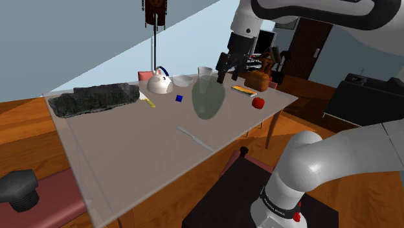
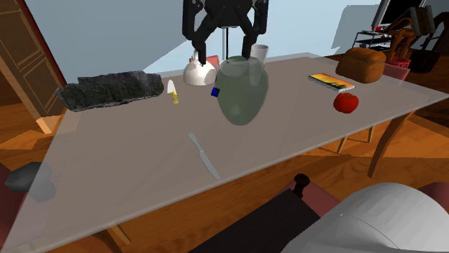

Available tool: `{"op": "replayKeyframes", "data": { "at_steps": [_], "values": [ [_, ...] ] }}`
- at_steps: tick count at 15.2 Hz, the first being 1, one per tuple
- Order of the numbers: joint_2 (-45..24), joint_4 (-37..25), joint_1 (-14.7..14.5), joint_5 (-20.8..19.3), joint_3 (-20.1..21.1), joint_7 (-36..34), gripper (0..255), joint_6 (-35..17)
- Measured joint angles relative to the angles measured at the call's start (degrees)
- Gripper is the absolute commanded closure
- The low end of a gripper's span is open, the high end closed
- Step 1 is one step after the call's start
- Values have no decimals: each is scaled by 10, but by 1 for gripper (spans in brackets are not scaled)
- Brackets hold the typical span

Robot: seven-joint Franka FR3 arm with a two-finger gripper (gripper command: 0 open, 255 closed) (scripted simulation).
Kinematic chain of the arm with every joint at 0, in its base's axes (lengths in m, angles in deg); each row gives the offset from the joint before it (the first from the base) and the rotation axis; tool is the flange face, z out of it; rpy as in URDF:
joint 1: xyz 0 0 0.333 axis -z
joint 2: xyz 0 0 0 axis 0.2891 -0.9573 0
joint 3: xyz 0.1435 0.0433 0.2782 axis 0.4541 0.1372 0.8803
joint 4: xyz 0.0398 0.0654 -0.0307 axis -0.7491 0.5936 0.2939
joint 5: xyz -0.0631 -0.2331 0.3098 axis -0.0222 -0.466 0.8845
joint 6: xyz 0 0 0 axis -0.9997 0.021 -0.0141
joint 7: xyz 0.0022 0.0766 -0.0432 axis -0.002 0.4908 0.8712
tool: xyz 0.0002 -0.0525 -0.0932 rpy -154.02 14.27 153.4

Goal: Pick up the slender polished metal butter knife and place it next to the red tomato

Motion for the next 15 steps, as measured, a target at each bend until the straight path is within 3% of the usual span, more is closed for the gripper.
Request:
{"op": "replayKeyframes", "data": {
  "at_steps": [5, 15],
  "values": [
    [-15, 43, -3, 3, 2, -1, 0, -46],
    [-124, 146, -13, 12, 9, -3, 0, -226]
  ]
}}
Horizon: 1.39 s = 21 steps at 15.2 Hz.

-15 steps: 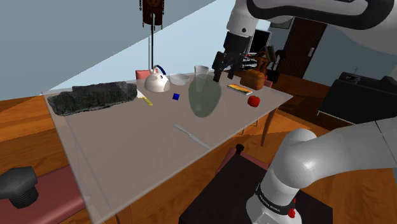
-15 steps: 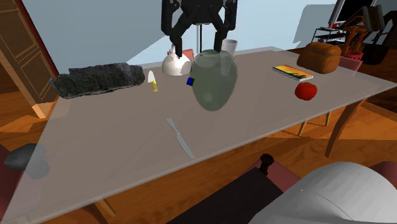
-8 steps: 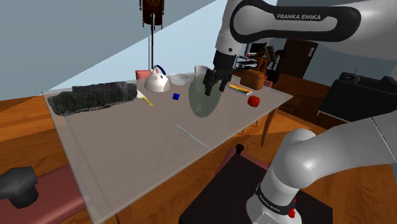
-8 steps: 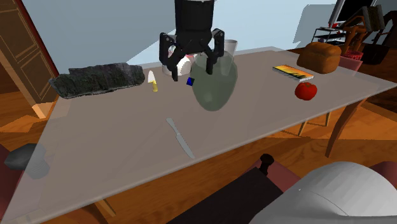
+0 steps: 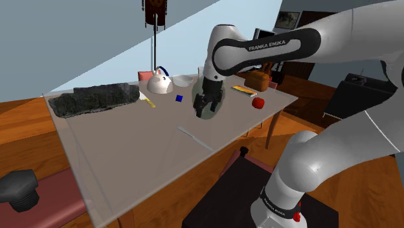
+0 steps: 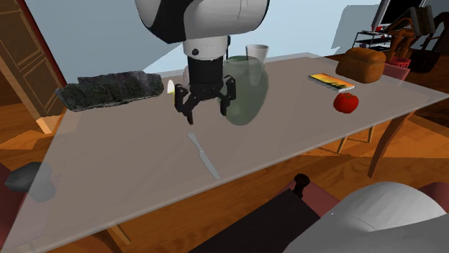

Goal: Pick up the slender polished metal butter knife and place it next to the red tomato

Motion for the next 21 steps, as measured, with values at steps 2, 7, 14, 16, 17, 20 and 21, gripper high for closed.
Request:
{"op": "replayKeyframes", "data": {
  "at_steps": [2, 7, 14, 16, 17, 20, 21],
  "values": [
    [-27, 15, -2, 2, 2, 0, 0, -36],
    [-119, 28, -7, 6, 4, 2, 0, -123],
    [-167, 55, -9, 8, 7, 1, 0, -196],
    [-173, 59, -9, 8, 6, 2, 0, -207],
    [-175, 60, -9, 8, 6, 2, 0, -209],
    [-176, 61, -9, 8, 6, 2, 0, -211],
    [-176, 61, -9, 8, 6, 2, 0, -211]
  ]
}}
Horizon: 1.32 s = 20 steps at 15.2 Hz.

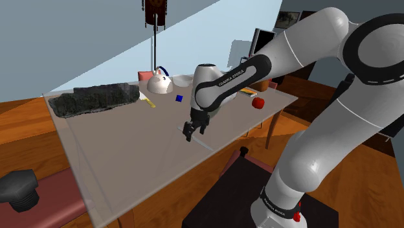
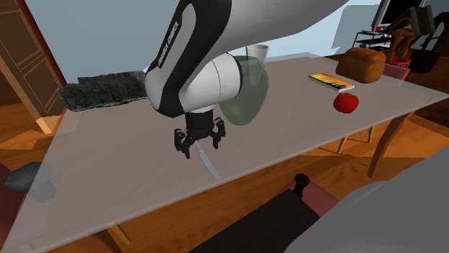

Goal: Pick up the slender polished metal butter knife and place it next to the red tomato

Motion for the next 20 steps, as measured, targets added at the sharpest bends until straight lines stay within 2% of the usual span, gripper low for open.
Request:
{"op": "replayKeyframes", "data": {
  "at_steps": [1, 11, 20],
  "values": [
    [0, 0, 0, 0, 0, 0, 255, 0],
    [0, 0, 0, 0, 0, 0, 255, 0],
    [43, -30, 0, -1, -1, 0, 255, 72]
  ]
}}
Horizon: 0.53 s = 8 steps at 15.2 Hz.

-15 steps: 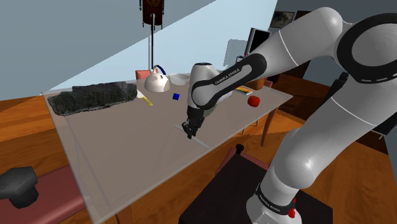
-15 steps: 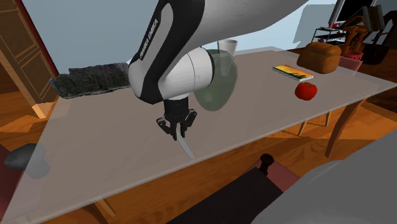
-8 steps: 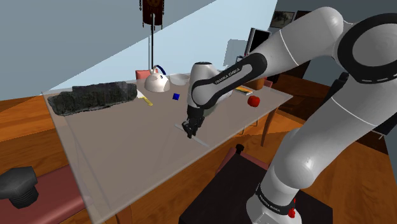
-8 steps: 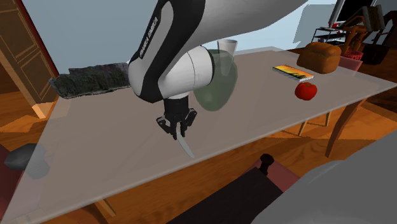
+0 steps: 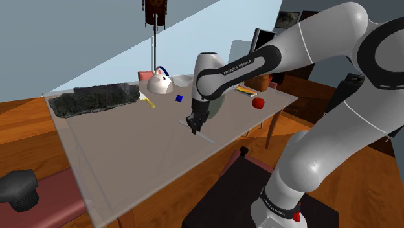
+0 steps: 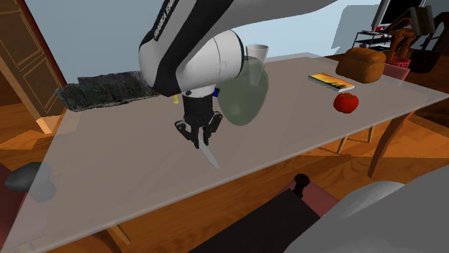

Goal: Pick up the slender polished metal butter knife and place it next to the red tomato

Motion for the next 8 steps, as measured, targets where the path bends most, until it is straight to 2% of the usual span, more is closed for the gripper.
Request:
{"op": "replayKeyframes", "data": {
  "at_steps": [8],
  "values": [
    [31, -40, 0, -1, -1, 0, 255, 71]
  ]
}}
